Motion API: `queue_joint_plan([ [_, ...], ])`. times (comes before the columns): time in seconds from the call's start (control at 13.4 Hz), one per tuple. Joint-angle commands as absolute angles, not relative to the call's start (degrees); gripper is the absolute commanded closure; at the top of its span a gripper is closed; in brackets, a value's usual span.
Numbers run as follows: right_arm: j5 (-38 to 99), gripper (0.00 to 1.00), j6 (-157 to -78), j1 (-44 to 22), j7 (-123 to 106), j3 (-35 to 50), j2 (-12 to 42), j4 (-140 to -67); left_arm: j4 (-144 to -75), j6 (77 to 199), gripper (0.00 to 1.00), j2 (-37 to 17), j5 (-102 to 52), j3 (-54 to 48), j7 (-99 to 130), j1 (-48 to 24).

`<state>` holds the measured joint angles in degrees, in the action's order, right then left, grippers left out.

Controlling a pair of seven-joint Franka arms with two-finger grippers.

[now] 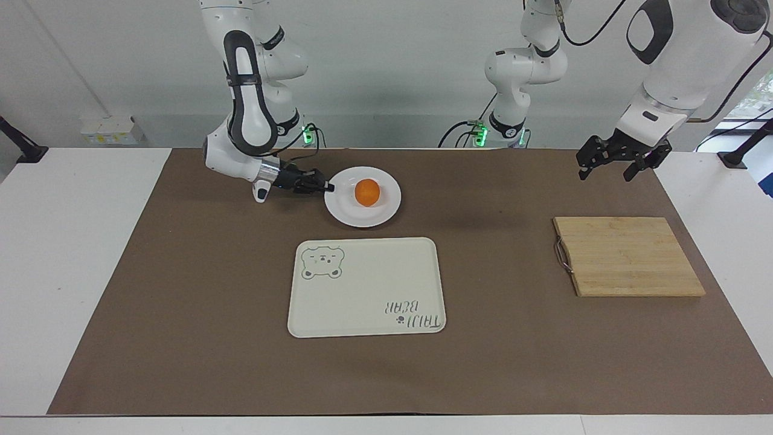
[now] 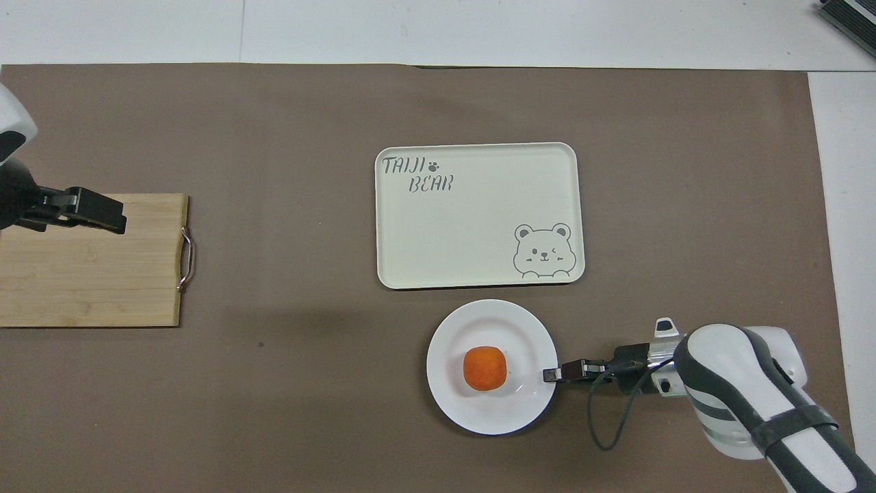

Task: Place orange and plate with both arms
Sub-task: 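Grip the plate rim and slide the plate onto the cream tray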

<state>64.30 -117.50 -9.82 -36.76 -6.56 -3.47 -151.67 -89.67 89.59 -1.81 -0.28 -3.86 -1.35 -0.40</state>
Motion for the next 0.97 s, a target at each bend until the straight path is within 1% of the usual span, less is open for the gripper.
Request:
queue_joint_plan([
  [0.0, 66.6, 1.0, -119.2, -10.5, -36.9, -6.3, -4.2, -152.2, -88.1, 88.2, 0.0, -2.5, 0.6, -4.2, -1.7, 0.1],
  [0.15, 66.6, 1.0, -117.7, -9.4, -40.7, -6.4, -3.6, -150.7, -88.1, 88.1, 0.0, -2.5, 0.6, -4.1, -1.7, 0.1],
  [0.37, 65.8, 1.0, -113.0, -5.5, -45.0, -6.7, -4.0, -148.6, -88.1, 88.2, 0.0, -2.5, 0.6, -4.1, -1.7, 0.1],
  [0.6, 65.6, 1.0, -110.9, -4.3, -43.2, -6.9, -5.0, -145.8, -88.1, 88.2, 0.0, -2.5, 0.6, -4.1, -1.7, 0.1],
  [0.89, 66.4, 1.0, -108.2, -3.3, -38.2, -6.9, -0.9, -138.7, -88.1, 88.2, 0.0, -2.5, 0.6, -4.1, -1.7, 0.1],
])
